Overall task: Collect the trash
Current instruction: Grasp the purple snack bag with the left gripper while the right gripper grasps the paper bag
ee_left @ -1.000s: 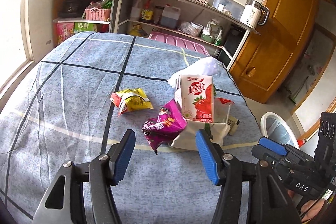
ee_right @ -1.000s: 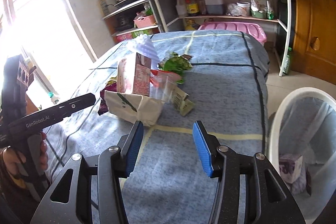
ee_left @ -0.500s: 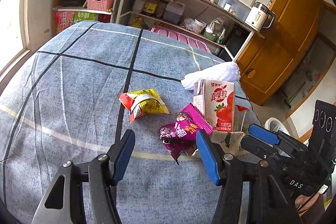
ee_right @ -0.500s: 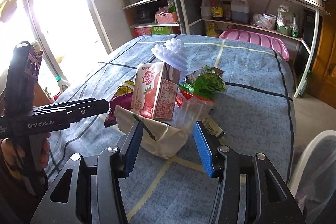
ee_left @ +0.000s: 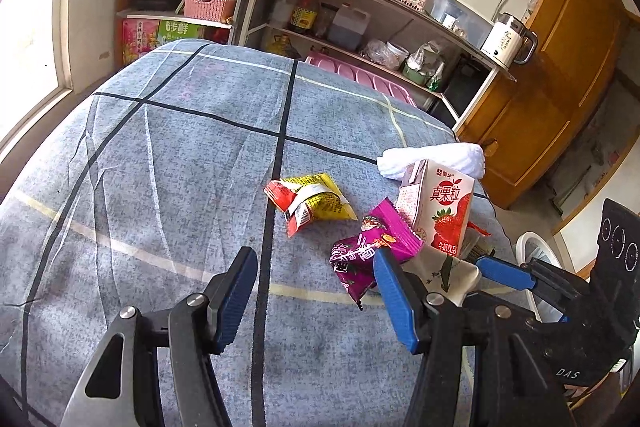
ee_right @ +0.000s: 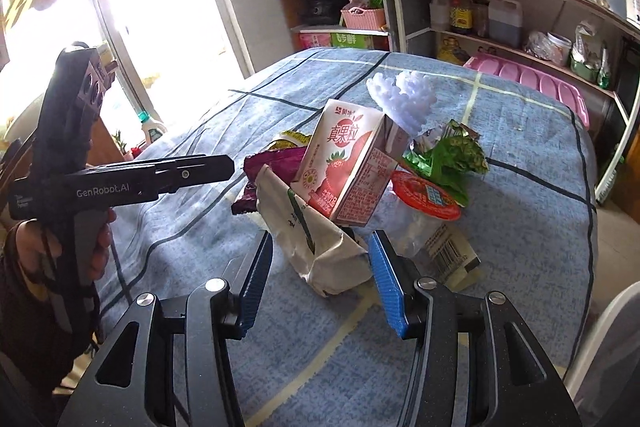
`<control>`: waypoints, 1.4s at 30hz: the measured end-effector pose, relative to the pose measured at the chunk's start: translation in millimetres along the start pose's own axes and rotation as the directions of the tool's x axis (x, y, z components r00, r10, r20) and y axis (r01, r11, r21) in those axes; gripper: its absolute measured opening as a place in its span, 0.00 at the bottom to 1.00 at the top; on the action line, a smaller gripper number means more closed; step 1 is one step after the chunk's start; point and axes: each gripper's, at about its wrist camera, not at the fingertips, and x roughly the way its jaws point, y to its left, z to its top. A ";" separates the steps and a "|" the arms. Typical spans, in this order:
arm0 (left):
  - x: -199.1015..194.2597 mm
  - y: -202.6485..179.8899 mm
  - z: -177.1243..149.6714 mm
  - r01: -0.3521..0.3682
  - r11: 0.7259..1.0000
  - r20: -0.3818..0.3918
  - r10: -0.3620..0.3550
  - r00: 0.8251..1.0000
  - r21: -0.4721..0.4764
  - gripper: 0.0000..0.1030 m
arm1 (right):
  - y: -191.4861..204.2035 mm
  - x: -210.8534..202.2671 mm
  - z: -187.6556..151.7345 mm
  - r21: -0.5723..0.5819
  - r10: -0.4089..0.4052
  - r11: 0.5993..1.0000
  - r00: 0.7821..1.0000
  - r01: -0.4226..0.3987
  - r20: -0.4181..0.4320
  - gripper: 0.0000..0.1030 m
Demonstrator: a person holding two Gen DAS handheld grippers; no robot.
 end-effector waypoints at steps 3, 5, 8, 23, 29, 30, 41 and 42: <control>-1.0 2.1 -1.1 0.002 1.000 -0.003 -0.002 1.000 -0.007 0.58 | -1.6 17.3 2.6 -0.010 -0.001 1.000 0.998 0.000 -0.059 0.50; -2.1 2.1 -1.4 0.004 1.000 -0.004 -0.005 1.000 -0.007 0.58 | -1.0 22.1 -1.0 -0.009 -0.005 1.000 0.997 0.004 -0.073 0.50; -5.2 2.2 -1.7 0.008 1.000 0.000 -0.008 1.000 -0.003 0.58 | -1.7 16.2 -6.9 0.012 0.040 0.999 0.997 -0.039 -0.071 0.36; 2.0 -1.4 -2.0 0.025 1.000 -0.018 -0.025 1.000 0.004 0.58 | -27.8 -33.3 -53.2 0.140 0.042 0.990 0.997 -0.033 -0.062 0.35; 14.2 -12.5 -2.0 0.035 0.999 -0.039 -0.034 0.999 0.020 0.58 | -47.8 -55.8 -59.7 0.229 -0.086 0.970 0.996 0.083 0.005 0.35; 17.5 -14.5 -1.7 0.035 0.999 -0.048 -0.034 0.998 0.021 0.58 | -48.8 -57.0 -60.5 0.244 -0.087 0.966 0.996 0.082 0.012 0.35; 45.3 -19.6 -2.8 0.026 1.000 -0.088 -0.026 0.996 -0.008 0.61 | -36.0 -53.7 -62.0 0.259 -0.096 0.962 0.995 0.083 0.040 0.31; 44.9 -18.3 -3.3 0.020 1.000 -0.084 -0.022 0.996 -0.016 0.54 | -35.6 -52.7 -61.6 0.258 -0.102 0.962 0.994 0.089 0.038 0.31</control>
